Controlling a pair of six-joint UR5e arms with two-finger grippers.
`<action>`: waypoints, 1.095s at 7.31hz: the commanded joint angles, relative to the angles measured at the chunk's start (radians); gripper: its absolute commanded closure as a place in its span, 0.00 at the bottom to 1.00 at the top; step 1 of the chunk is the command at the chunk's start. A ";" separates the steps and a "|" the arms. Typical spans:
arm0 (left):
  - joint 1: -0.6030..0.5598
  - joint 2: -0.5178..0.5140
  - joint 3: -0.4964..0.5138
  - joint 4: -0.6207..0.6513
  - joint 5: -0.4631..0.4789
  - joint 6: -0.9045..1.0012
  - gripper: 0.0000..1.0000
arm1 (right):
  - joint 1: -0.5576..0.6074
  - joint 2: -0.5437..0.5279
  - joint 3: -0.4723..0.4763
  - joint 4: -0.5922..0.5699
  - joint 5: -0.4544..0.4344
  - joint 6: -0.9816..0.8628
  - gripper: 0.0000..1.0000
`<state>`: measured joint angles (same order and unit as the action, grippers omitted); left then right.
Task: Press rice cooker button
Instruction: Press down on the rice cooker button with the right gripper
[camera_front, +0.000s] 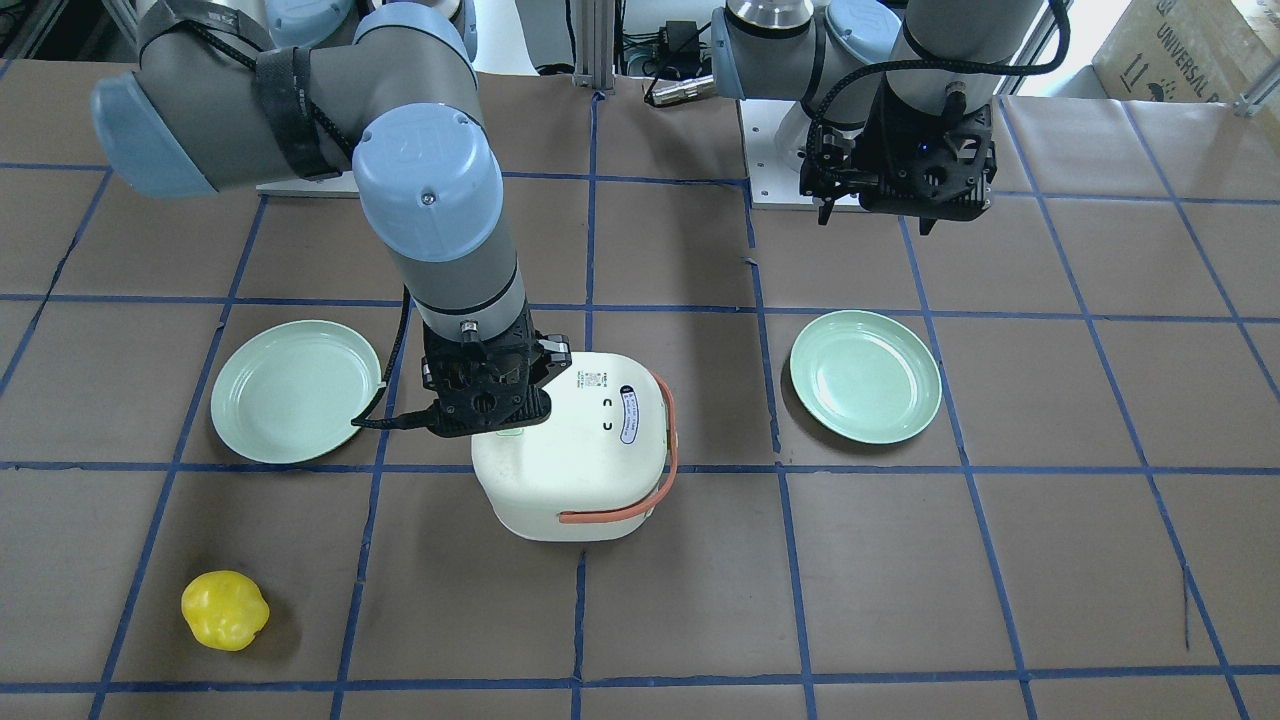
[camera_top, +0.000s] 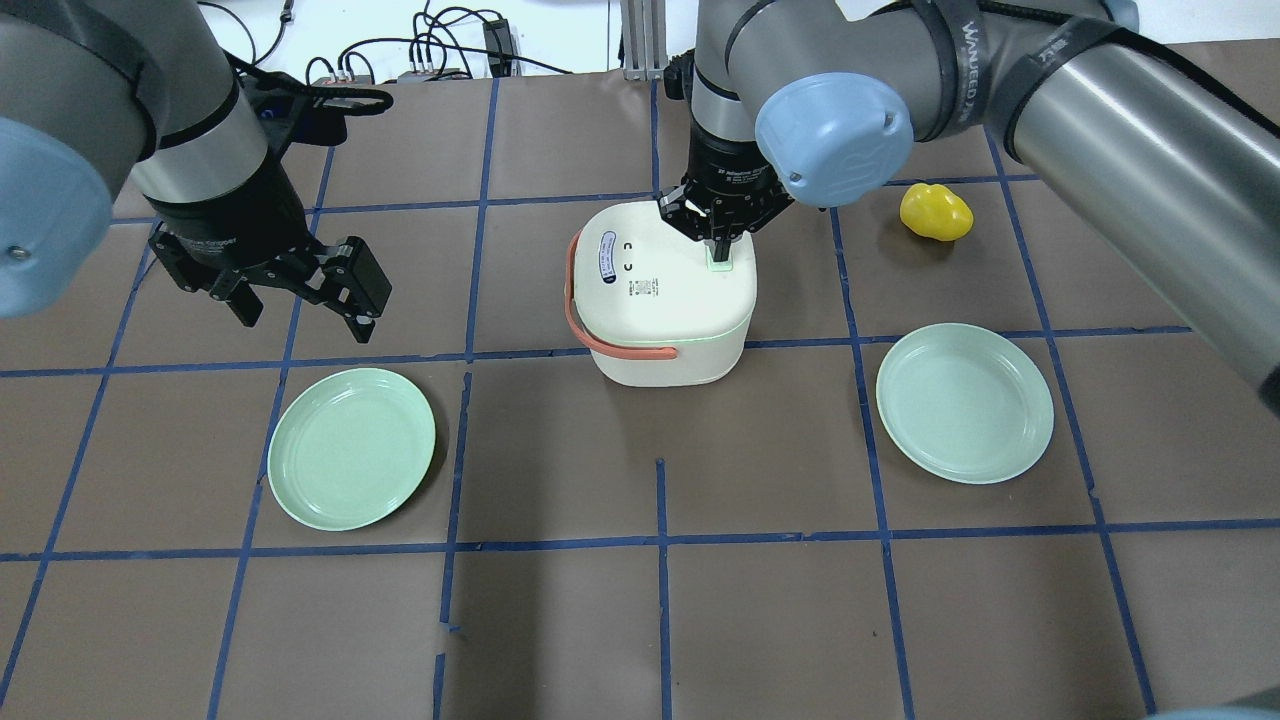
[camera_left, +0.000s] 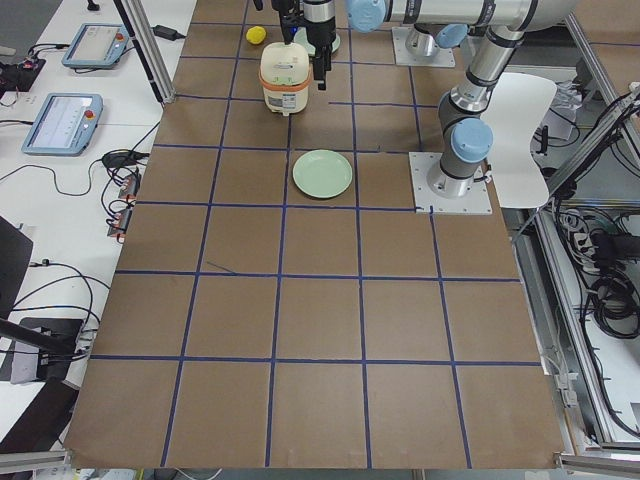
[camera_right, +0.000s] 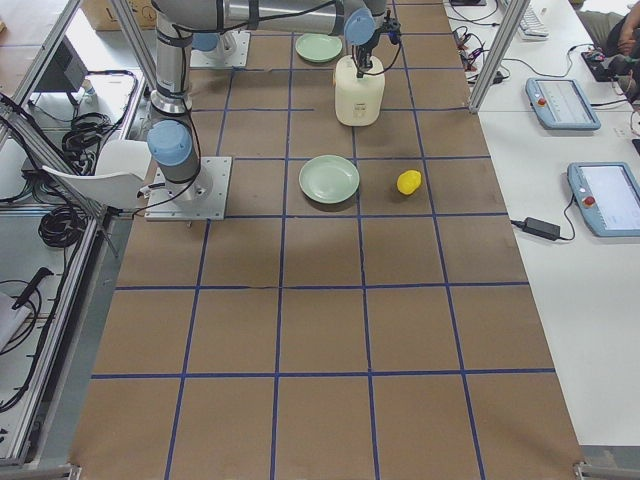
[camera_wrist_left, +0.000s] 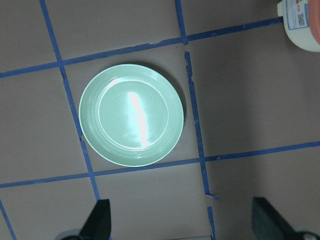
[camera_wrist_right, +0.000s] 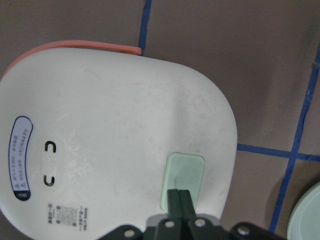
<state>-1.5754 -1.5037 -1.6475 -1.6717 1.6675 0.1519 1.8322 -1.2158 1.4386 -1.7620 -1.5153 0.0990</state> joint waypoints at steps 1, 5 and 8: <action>0.000 0.000 0.000 0.000 0.000 0.000 0.00 | -0.001 0.005 -0.001 -0.002 0.001 -0.001 0.94; 0.000 0.000 0.000 0.000 0.000 0.000 0.00 | -0.008 0.022 -0.003 -0.008 0.003 -0.007 0.94; 0.000 0.000 0.000 0.000 0.000 0.000 0.00 | -0.008 0.027 -0.003 -0.008 0.003 -0.007 0.94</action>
<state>-1.5754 -1.5033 -1.6475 -1.6714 1.6680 0.1519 1.8240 -1.1923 1.4363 -1.7708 -1.5125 0.0927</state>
